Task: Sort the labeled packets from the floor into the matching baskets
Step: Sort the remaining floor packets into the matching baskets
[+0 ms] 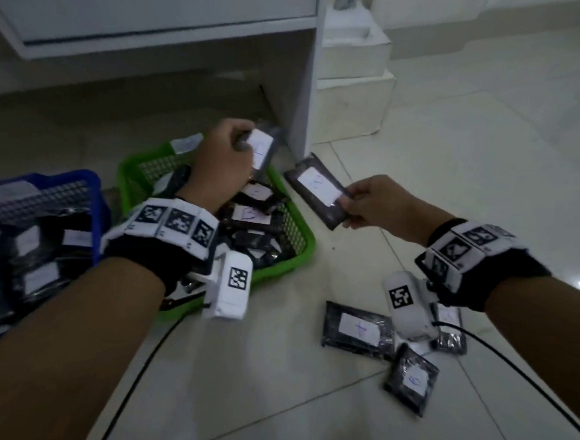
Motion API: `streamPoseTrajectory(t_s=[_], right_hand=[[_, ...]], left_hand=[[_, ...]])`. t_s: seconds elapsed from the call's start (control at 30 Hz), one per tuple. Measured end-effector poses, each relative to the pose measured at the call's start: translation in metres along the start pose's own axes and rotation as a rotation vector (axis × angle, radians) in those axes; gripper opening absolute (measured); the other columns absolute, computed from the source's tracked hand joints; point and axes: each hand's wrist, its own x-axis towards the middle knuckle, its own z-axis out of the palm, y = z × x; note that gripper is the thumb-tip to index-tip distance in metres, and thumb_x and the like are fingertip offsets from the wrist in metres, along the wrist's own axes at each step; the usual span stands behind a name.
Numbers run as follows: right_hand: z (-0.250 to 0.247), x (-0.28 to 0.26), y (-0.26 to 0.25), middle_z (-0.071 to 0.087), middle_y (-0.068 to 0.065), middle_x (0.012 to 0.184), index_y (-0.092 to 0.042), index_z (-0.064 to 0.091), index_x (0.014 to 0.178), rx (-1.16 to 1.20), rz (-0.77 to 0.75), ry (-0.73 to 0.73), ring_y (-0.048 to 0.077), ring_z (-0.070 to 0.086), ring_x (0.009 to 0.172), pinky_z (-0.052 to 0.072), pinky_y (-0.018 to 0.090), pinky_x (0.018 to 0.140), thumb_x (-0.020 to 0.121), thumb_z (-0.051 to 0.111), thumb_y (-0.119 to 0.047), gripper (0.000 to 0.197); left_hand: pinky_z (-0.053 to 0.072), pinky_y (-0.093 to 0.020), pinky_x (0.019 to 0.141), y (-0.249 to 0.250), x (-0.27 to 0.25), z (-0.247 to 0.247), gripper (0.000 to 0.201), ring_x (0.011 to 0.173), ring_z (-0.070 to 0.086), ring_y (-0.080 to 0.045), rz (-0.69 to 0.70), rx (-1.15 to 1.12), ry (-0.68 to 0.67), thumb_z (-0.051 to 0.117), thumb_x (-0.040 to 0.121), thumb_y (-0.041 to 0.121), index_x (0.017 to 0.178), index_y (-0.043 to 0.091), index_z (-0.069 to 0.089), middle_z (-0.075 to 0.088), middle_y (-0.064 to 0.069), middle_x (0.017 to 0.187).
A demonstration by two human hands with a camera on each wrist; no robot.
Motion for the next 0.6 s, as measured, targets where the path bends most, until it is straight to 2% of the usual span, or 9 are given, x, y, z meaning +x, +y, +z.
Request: streamPoseTrajectory(t_s=[0.13, 0.23, 0.27, 0.33, 0.37, 0.43, 0.47, 0.57, 0.6], right_hand=[[0.063, 0.005, -0.04, 0.067, 0.018, 0.078, 0.009, 0.067, 0.099, 0.064, -0.024, -0.104, 0.011, 0.062, 0.049, 0.054, 0.019, 0.053, 0.092, 0.063, -0.015, 0.025], [0.103, 0.007, -0.053, 0.069, 0.013, 0.074, 0.003, 0.07, 0.093, 0.045, -0.023, -0.14, 0.014, 0.065, 0.055, 0.054, 0.022, 0.053, 0.09, 0.067, -0.019, 0.022], [0.115, 0.008, -0.056, 0.07, 0.012, 0.072, -0.001, 0.071, 0.089, 0.016, -0.022, -0.125, 0.015, 0.066, 0.056, 0.054, 0.023, 0.054, 0.089, 0.068, -0.021, 0.02], [0.135, 0.009, -0.058, 0.072, 0.011, 0.07, -0.007, 0.07, 0.081, -0.04, -0.028, -0.051, 0.017, 0.067, 0.056, 0.058, 0.029, 0.059, 0.089, 0.069, -0.024, 0.019], [0.145, 0.012, -0.059, 0.074, 0.011, 0.073, -0.008, 0.069, 0.078, -0.053, -0.035, -0.015, 0.018, 0.069, 0.057, 0.06, 0.032, 0.064, 0.089, 0.068, -0.025, 0.02], [0.159, 0.015, -0.063, 0.075, 0.013, 0.082, -0.004, 0.069, 0.084, -0.061, -0.053, 0.014, 0.022, 0.073, 0.067, 0.061, 0.037, 0.072, 0.09, 0.066, -0.025, 0.022], [0.164, 0.016, -0.064, 0.074, 0.013, 0.086, 0.0, 0.068, 0.091, -0.053, -0.061, 0.016, 0.025, 0.073, 0.071, 0.06, 0.041, 0.075, 0.091, 0.065, -0.023, 0.023], [0.171, 0.016, -0.066, 0.065, 0.013, 0.101, 0.005, 0.06, 0.112, -0.017, -0.097, 0.055, 0.036, 0.071, 0.079, 0.059, 0.048, 0.078, 0.09, 0.066, -0.013, 0.029], [0.17, 0.016, -0.064, 0.065, 0.014, 0.103, 0.003, 0.061, 0.113, -0.057, -0.122, 0.092, 0.036, 0.07, 0.08, 0.058, 0.047, 0.079, 0.088, 0.067, -0.013, 0.03]], left_hand=[[0.048, -0.028, 0.098, -0.036, -0.001, -0.057, 0.039, 0.117, 0.06, -0.019, -0.154, 0.044, 0.138, 0.052, 0.095, 0.013, 0.133, 0.017, 0.063, 0.064, -0.002, 0.131], [0.054, -0.041, 0.097, -0.056, -0.012, -0.083, 0.036, 0.107, 0.066, -0.025, -0.21, 0.052, 0.223, 0.056, 0.091, 0.021, 0.126, 0.02, 0.068, 0.07, -0.006, 0.118], [0.054, -0.042, 0.096, -0.062, -0.018, -0.088, 0.032, 0.104, 0.066, -0.026, -0.225, 0.073, 0.234, 0.058, 0.09, 0.022, 0.12, 0.019, 0.07, 0.071, -0.006, 0.113], [0.052, -0.034, 0.093, -0.073, -0.025, -0.091, 0.015, 0.101, 0.064, -0.026, -0.223, 0.165, 0.22, 0.06, 0.093, 0.017, 0.106, 0.019, 0.068, 0.066, -0.007, 0.103], [0.048, -0.028, 0.09, -0.08, -0.029, -0.092, 0.014, 0.105, 0.063, -0.028, -0.224, 0.21, 0.199, 0.06, 0.095, 0.016, 0.107, 0.016, 0.067, 0.065, -0.01, 0.104], [0.045, -0.025, 0.091, -0.087, -0.035, -0.093, 0.026, 0.113, 0.062, -0.029, -0.259, 0.269, 0.103, 0.061, 0.096, 0.02, 0.118, 0.007, 0.067, 0.067, -0.013, 0.119], [0.049, -0.029, 0.095, -0.088, -0.037, -0.093, 0.028, 0.113, 0.062, -0.03, -0.275, 0.307, 0.047, 0.063, 0.095, 0.023, 0.117, 0.007, 0.067, 0.066, -0.013, 0.123], [0.053, -0.036, 0.095, -0.084, -0.042, -0.095, 0.014, 0.109, 0.064, -0.029, -0.22, 0.375, 0.01, 0.065, 0.09, 0.021, 0.104, 0.018, 0.067, 0.068, -0.009, 0.119], [0.054, -0.036, 0.092, -0.081, -0.045, -0.094, 0.019, 0.107, 0.065, -0.027, -0.169, 0.394, 0.046, 0.065, 0.089, 0.021, 0.108, 0.019, 0.069, 0.068, -0.007, 0.118]])
